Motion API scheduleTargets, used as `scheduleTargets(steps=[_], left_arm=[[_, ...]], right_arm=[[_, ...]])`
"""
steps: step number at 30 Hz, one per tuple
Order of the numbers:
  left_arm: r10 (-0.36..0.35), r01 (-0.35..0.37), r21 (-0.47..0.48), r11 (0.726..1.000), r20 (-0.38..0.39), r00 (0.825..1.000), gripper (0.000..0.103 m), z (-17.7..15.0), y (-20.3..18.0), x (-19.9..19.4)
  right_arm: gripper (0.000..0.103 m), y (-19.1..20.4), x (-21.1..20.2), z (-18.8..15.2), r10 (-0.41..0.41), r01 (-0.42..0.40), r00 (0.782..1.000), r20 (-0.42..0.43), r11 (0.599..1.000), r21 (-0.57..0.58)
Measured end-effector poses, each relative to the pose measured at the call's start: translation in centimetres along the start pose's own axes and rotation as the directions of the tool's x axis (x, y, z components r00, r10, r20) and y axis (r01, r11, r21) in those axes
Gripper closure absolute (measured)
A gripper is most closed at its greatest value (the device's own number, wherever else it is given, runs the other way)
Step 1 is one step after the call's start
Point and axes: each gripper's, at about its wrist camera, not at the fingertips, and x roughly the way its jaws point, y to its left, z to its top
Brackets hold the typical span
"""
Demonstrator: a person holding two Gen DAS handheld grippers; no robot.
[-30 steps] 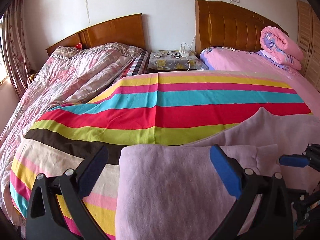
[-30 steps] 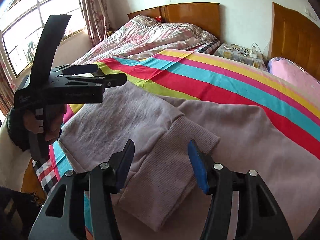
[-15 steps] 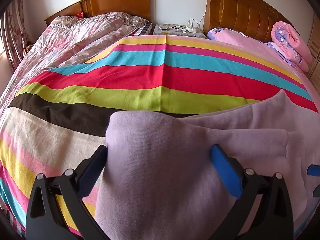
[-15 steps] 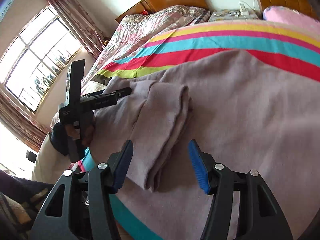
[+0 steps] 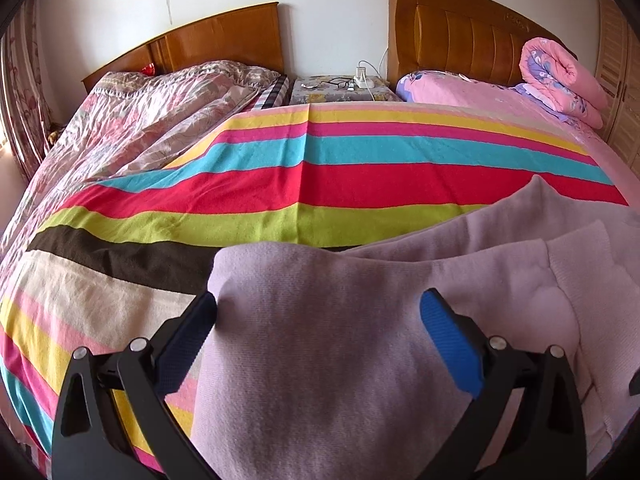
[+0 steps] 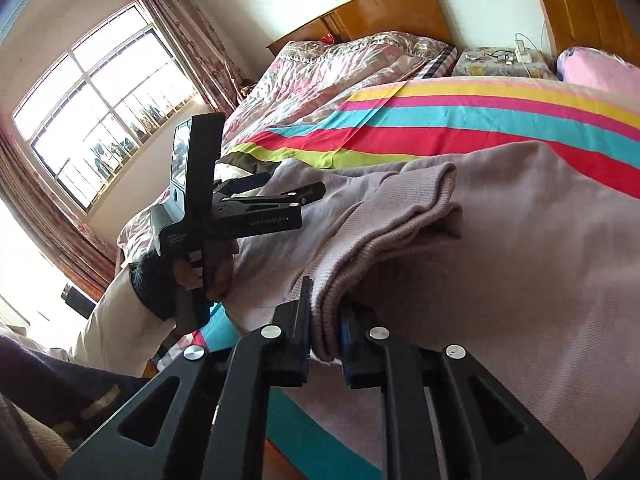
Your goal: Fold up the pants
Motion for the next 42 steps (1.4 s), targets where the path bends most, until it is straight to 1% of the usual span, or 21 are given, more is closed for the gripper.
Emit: scheduleTargets(steps=[3, 5, 6, 7, 9, 12, 14, 17, 19, 20, 23, 26, 29, 31, 32, 33, 35, 37, 38, 40, 42], left_arm=[[0.043, -0.042, 0.096, 0.994, -0.017, 0.999, 0.001, -0.2, -1.7, 0.7], [0.03, -0.029, 0.098, 0.995, -0.015, 0.999, 0.001, -0.1, -1.6, 0.5], [0.023, -0.022, 0.09, 0.996, -0.015, 1.0, 0.001, -0.1, -1.4, 0.2], [0.018, -0.018, 0.076, 0.997, -0.007, 1.0, 0.001, 0.0, -0.9, -0.3], [0.019, -0.02, 0.048, 0.999, 0.022, 1.0, 0.001, 0.4, 0.0, -1.8], [0.049, -0.051, 0.037, 0.998, 0.047, 0.998, 0.001, 0.8, 1.1, -3.3], [0.062, -0.063, 0.025, 0.998, 0.05, 0.997, 0.001, 0.9, 1.6, -3.4], [0.067, -0.067, 0.022, 0.998, -0.004, 0.998, 0.001, 0.5, 2.0, -1.6], [0.065, -0.064, 0.022, 0.998, -0.07, 0.995, 0.001, -0.3, 2.0, 0.3], [0.063, -0.061, 0.022, 0.998, -0.087, 0.994, 0.001, -0.5, 2.0, 0.7], [0.029, -0.029, 0.019, 0.999, -0.028, 0.999, 0.001, 0.4, 2.4, -1.0], [0.031, -0.031, -0.004, 1.0, 0.002, 1.0, 0.001, 2.1, 3.3, -1.0], [0.014, -0.015, -0.008, 1.0, -0.06, 0.998, 0.001, 2.9, 3.6, 2.0], [-0.004, -0.002, -0.047, 0.999, -0.14, 0.99, 0.001, 2.6, 4.2, 4.5], [-0.029, 0.018, -0.081, 0.997, -0.145, 0.989, 0.001, 2.6, 4.7, 4.6], [-0.016, 0.003, -0.101, 0.995, -0.126, 0.992, 0.001, 2.6, 5.2, 4.0], [0.049, -0.054, -0.124, 0.991, -0.04, 0.998, 0.002, 2.6, 5.7, 1.0], [0.021, -0.016, -0.121, 0.992, 0.04, 0.999, 0.001, 2.0, 5.8, -2.7], [0.004, 0.003, -0.112, 0.994, 0.062, 0.998, 0.001, 1.4, 5.7, -4.2], [-0.005, 0.013, -0.097, 0.995, 0.073, 0.997, 0.001, -0.1, 5.1, -5.9], [-0.03, 0.034, -0.084, 0.996, 0.049, 0.998, 0.001, -2.4, 4.4, -6.1]], right_arm=[[0.089, -0.2, 0.8, -1.2, -0.089, 0.089, 0.995, -0.044, 0.996, -0.008], [0.086, -1.0, 1.1, -1.9, -0.15, 0.151, 0.987, -0.06, 0.988, 0.019], [0.083, -1.3, 1.1, -1.9, -0.179, 0.181, 0.982, -0.065, 0.983, 0.028], [0.072, -1.5, 0.8, -1.7, -0.226, 0.227, 0.973, -0.055, 0.973, 0.029], [0.068, -1.7, 0.0, -1.2, -0.315, 0.315, 0.949, -0.013, 0.949, 0.014], [0.068, -1.4, -0.4, 0.1, -0.291, 0.292, 0.956, 0.039, 0.956, -0.024], [0.068, -0.7, 0.7, 1.0, -0.289, 0.292, 0.956, 0.052, 0.952, -0.096], [0.067, -0.8, 3.7, 2.3, -0.309, 0.311, 0.95, 0.037, 0.936, -0.164], [0.065, -1.6, 6.5, 2.0, -0.366, 0.347, 0.929, -0.053, 0.912, -0.22], [0.064, -1.7, 6.4, 1.7, -0.354, 0.338, 0.935, -0.03, 0.914, -0.225], [0.064, -2.3, 5.5, 2.1, -0.355, 0.336, 0.932, -0.066, 0.92, -0.203], [0.06, -2.0, 4.4, 3.7, -0.353, 0.346, 0.936, 0.005, 0.915, -0.207], [0.05, -1.8, 5.7, 5.2, -0.351, 0.346, 0.936, 0.021, 0.908, -0.237], [0.047, -3.0, 8.0, 5.2, -0.36, 0.339, 0.931, -0.054, 0.911, -0.234], [0.046, -3.6, 8.6, 5.0, -0.362, 0.338, 0.929, -0.077, 0.915, -0.222], [0.046, -3.8, 8.4, 5.0, -0.35, 0.331, 0.935, -0.064, 0.921, -0.203], [0.045, -3.1, 7.0, 4.8, -0.355, 0.341, 0.934, -0.043, 0.92, -0.193], [0.041, -1.3, 4.9, 4.5, -0.353, 0.348, 0.935, 0.018, 0.91, -0.224], [0.036, -0.5, 3.9, 4.1, -0.331, 0.332, 0.943, 0.043, 0.914, -0.233], [0.03, 0.8, 2.8, 2.8, -0.272, 0.277, 0.961, 0.054, 0.928, -0.249], [0.029, 1.7, 3.1, 0.9, -0.262, 0.255, 0.965, 0.015, 0.924, -0.286]])
